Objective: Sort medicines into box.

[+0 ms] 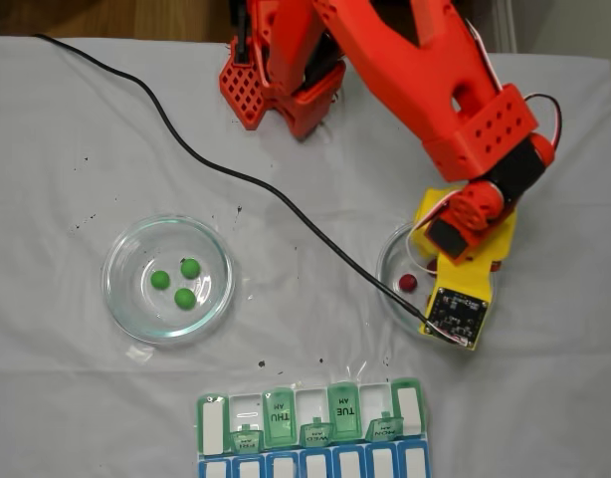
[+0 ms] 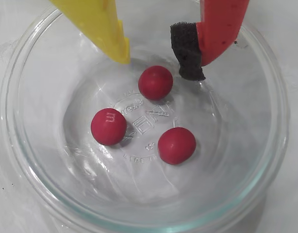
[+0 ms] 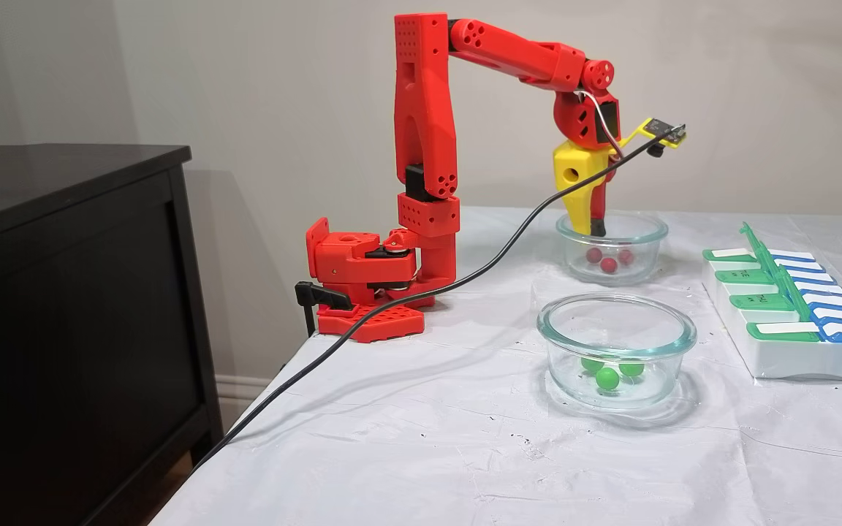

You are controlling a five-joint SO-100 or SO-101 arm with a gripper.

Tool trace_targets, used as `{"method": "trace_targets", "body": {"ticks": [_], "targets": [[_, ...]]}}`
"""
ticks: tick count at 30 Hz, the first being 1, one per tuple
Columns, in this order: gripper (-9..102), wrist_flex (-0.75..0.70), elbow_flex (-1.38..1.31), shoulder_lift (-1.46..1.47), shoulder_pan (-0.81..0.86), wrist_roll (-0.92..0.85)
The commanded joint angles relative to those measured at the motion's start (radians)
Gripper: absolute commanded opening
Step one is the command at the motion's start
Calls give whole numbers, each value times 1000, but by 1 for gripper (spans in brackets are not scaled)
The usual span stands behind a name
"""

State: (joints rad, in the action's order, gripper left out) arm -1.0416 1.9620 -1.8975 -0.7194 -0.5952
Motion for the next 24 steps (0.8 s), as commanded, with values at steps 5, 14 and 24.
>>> {"method": "trace_targets", "body": {"ticks": [5,14,24], "targets": [[19,51,-8,-2,6,20],[20,95,12,-2,6,37],[20,147,28,28,14,35]]}}
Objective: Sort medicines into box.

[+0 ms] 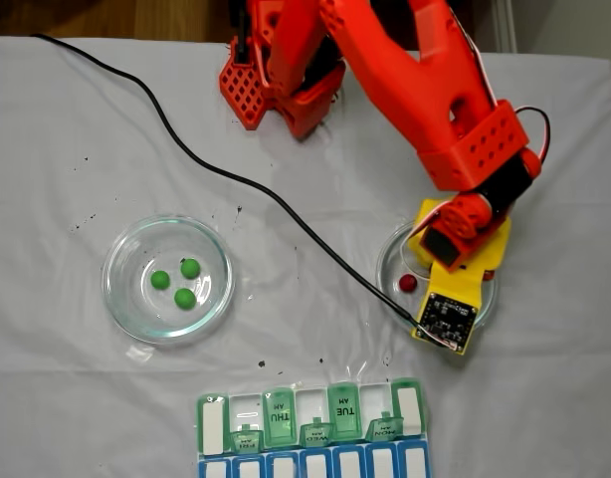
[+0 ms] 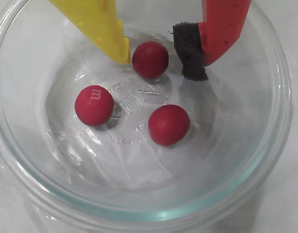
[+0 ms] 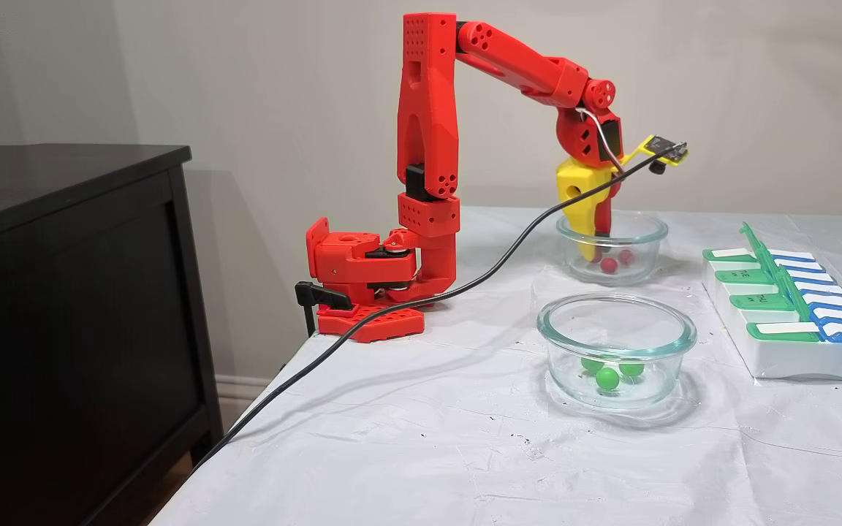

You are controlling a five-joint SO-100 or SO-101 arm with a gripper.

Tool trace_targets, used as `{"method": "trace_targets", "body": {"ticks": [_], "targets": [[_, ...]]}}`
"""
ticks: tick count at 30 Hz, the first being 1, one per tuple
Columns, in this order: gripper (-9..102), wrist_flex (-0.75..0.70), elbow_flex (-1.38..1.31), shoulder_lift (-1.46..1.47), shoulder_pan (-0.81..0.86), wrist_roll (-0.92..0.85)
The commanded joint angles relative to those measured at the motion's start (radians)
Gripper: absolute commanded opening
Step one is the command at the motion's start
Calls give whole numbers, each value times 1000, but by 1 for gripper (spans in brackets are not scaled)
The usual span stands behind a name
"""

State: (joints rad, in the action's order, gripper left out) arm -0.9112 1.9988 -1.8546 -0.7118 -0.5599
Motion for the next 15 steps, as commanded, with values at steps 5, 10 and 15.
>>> {"method": "trace_targets", "body": {"ticks": [5,10,15], "targets": [[19,34,11,-8,-2,-2],[19,48,14,21,-3,-2],[19,60,18,32,-6,-3]]}}
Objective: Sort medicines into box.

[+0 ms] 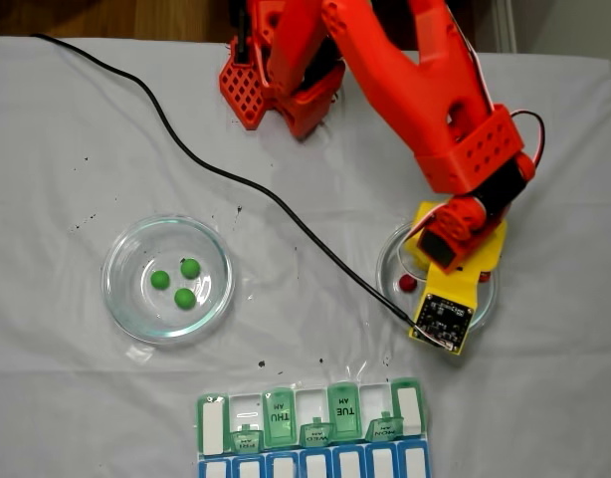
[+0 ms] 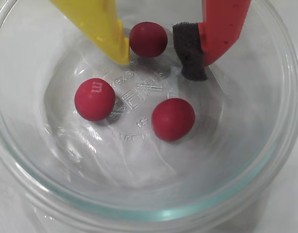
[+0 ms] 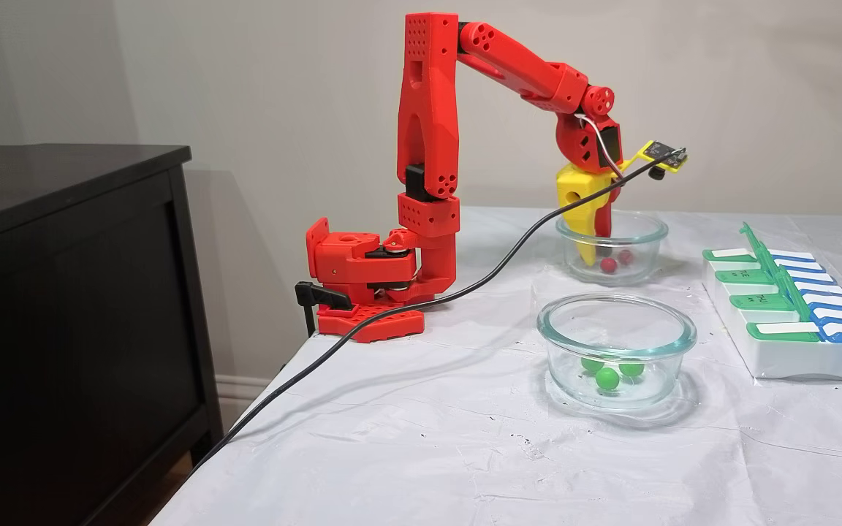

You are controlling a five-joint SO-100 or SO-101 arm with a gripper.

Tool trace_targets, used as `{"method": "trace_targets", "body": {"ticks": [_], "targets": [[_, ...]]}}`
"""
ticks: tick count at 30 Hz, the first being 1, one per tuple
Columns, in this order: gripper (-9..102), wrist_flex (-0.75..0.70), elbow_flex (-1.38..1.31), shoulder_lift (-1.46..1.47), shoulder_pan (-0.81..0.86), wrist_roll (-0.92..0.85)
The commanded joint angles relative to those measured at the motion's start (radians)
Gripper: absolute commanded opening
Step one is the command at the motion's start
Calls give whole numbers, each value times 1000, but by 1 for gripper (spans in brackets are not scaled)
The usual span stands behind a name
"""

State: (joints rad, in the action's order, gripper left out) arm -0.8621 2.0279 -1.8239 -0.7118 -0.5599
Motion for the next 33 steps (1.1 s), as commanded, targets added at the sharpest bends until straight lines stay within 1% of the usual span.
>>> {"method": "trace_targets", "body": {"ticks": [1,5,21,33], "targets": [[19,8,-9,2,-8,-5],[19,-31,-23,3,-15,-2],[19,-97,-51,6,-38,14],[12,-120,-51,12,-61,11]]}}
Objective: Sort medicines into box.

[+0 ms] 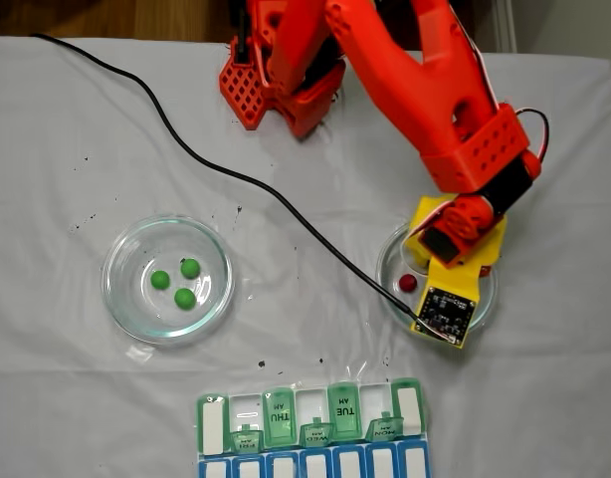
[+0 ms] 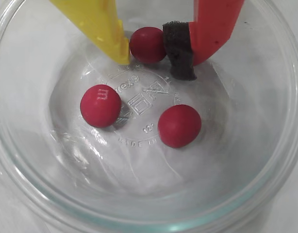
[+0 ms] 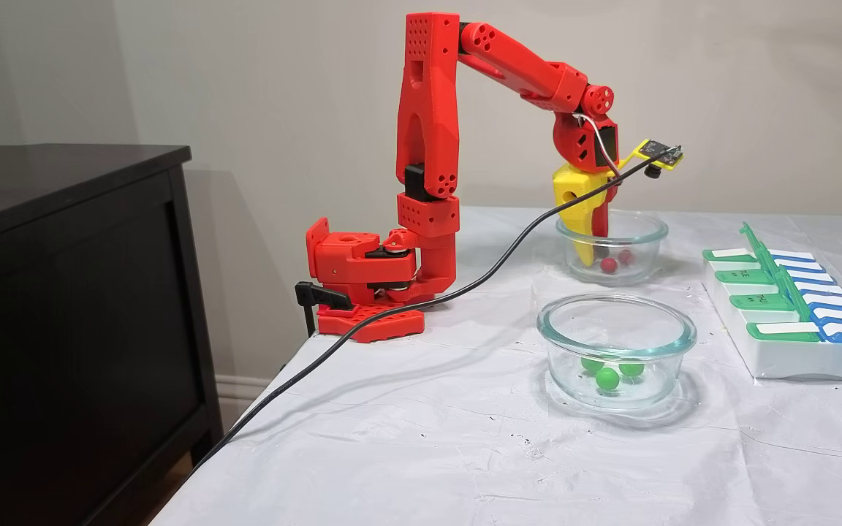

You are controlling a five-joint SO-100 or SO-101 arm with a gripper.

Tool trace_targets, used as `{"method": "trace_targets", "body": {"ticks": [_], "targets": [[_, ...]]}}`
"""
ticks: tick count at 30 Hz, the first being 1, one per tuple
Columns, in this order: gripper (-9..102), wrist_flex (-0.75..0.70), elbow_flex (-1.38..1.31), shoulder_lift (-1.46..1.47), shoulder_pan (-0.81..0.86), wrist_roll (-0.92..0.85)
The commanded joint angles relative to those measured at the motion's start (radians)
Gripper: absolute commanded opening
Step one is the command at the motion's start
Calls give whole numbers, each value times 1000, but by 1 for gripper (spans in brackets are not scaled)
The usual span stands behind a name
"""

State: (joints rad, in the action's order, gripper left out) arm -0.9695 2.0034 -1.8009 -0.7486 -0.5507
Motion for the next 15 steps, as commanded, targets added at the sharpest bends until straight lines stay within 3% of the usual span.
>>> {"method": "trace_targets", "body": {"ticks": [1,15], "targets": [[11,-12,-25,-12,-25,3],[0,6,-18,-14,-28,9]]}}
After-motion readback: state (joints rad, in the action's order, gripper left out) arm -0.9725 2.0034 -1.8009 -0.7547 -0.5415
